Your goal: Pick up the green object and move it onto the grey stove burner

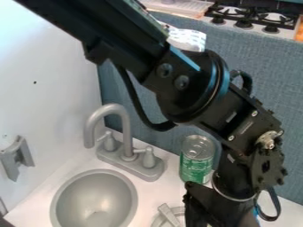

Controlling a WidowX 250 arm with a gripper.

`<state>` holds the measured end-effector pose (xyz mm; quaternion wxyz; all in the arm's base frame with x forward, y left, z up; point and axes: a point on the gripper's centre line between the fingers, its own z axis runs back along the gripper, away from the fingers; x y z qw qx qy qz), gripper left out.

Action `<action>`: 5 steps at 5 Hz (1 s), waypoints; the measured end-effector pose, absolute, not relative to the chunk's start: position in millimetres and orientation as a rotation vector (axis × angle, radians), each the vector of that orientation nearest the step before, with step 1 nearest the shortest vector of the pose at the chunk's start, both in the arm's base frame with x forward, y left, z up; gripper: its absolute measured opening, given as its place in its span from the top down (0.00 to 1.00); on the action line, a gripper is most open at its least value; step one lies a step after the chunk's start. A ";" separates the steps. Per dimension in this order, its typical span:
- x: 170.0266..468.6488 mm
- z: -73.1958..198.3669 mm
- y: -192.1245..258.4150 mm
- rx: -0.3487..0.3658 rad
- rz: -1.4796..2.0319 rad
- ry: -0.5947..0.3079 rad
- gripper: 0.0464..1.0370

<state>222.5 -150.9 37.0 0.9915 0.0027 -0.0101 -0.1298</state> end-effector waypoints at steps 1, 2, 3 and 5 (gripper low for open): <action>219.3 29.5 -149.2 0.020 -0.261 0.007 0.04; 226.1 26.9 -177.5 0.008 -0.325 -0.014 0.04; 233.1 23.6 -209.1 -0.018 -0.412 -0.033 0.04; 253.3 5.2 -250.3 -0.032 -0.484 -0.026 0.04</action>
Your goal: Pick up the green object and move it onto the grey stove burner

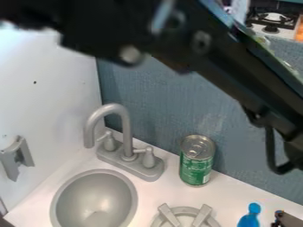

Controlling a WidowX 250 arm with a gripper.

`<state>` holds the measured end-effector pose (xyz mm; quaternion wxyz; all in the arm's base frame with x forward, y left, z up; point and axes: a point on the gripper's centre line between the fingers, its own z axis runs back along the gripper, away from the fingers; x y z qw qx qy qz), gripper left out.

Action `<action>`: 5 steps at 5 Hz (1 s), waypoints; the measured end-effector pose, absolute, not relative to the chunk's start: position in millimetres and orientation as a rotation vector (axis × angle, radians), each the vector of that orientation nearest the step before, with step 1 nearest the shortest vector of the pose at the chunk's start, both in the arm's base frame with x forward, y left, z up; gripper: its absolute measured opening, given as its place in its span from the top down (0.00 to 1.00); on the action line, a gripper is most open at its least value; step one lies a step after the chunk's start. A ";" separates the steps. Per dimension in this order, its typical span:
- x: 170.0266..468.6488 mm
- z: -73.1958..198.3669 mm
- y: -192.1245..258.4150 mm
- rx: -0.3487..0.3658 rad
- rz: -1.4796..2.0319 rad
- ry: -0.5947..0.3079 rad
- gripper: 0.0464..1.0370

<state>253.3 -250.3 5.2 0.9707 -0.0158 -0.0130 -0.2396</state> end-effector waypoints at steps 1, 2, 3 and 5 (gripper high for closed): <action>261.4 -8.5 -259.3 -0.021 -0.495 -0.006 0.04; 266.2 -19.1 -265.2 -0.014 -0.509 0.018 0.04; 267.3 -25.9 -267.8 -0.021 -0.531 0.029 0.09; 270.5 -34.8 -273.5 -0.030 -0.558 0.044 0.62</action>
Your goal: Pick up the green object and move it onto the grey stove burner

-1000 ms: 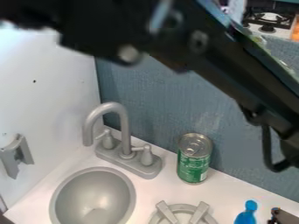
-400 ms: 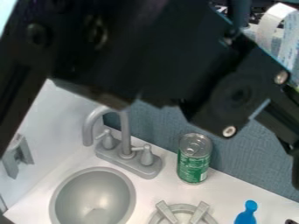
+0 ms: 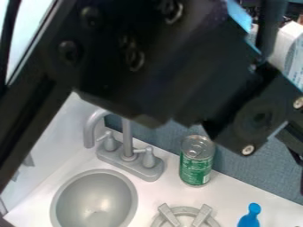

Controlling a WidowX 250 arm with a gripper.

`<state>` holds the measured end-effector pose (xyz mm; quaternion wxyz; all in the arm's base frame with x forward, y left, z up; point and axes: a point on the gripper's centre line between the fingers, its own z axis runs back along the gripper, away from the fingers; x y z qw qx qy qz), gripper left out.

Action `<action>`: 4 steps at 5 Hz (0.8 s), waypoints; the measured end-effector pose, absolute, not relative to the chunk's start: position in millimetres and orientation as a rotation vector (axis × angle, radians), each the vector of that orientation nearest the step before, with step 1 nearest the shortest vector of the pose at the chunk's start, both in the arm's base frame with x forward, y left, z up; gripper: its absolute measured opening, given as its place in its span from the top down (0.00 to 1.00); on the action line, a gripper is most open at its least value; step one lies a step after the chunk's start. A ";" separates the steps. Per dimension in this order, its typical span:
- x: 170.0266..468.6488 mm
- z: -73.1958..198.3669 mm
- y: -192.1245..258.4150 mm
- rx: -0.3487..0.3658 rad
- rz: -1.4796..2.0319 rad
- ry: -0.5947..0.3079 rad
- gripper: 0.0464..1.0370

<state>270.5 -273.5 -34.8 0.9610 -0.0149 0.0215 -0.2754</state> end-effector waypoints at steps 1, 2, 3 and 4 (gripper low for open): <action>271.8 -35.2 -274.4 -0.026 -0.556 0.055 0.85; 272.2 -35.2 -276.2 -0.041 -0.555 0.052 0.95; 269.9 -35.6 -273.3 -0.045 -0.556 0.044 0.96; 260.1 -20.5 -260.5 -0.047 -0.541 0.007 0.96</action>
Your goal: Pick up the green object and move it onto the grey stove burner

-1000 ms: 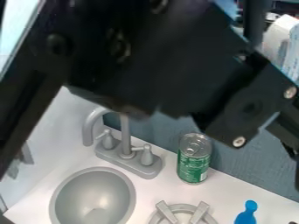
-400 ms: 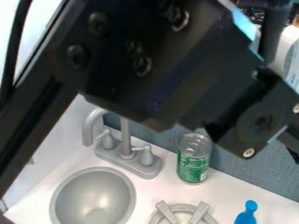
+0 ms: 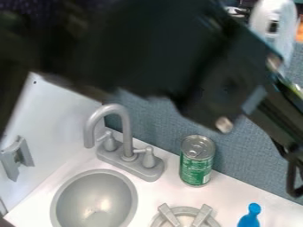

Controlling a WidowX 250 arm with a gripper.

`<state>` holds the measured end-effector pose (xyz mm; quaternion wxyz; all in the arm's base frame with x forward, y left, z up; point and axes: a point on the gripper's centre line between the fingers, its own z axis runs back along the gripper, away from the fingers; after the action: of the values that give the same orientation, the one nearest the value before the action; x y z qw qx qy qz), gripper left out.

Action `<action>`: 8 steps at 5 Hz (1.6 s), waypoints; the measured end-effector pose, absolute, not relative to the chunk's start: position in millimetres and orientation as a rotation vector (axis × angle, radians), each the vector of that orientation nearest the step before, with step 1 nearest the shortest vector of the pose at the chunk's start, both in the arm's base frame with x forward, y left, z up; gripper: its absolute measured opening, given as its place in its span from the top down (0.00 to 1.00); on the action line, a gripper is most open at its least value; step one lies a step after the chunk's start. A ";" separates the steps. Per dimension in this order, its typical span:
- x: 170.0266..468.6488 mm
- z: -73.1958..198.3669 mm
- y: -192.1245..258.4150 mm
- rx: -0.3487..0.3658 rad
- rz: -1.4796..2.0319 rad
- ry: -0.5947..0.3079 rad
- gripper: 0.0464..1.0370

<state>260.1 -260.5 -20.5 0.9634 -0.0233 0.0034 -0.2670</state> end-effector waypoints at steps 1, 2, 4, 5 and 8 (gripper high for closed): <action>248.0 -0.4 -244.0 -0.068 -0.492 -0.039 0.96; 244.1 -2.6 -209.8 -0.106 -0.399 -0.003 0.96; 229.2 -5.1 -173.7 -0.137 -0.299 0.056 0.96; 234.1 2.4 -156.8 -0.137 -0.258 0.046 0.96; 246.8 7.1 -115.2 -0.061 -0.168 0.051 0.96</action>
<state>246.8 -115.2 7.1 0.9957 -0.0302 0.0252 -0.0838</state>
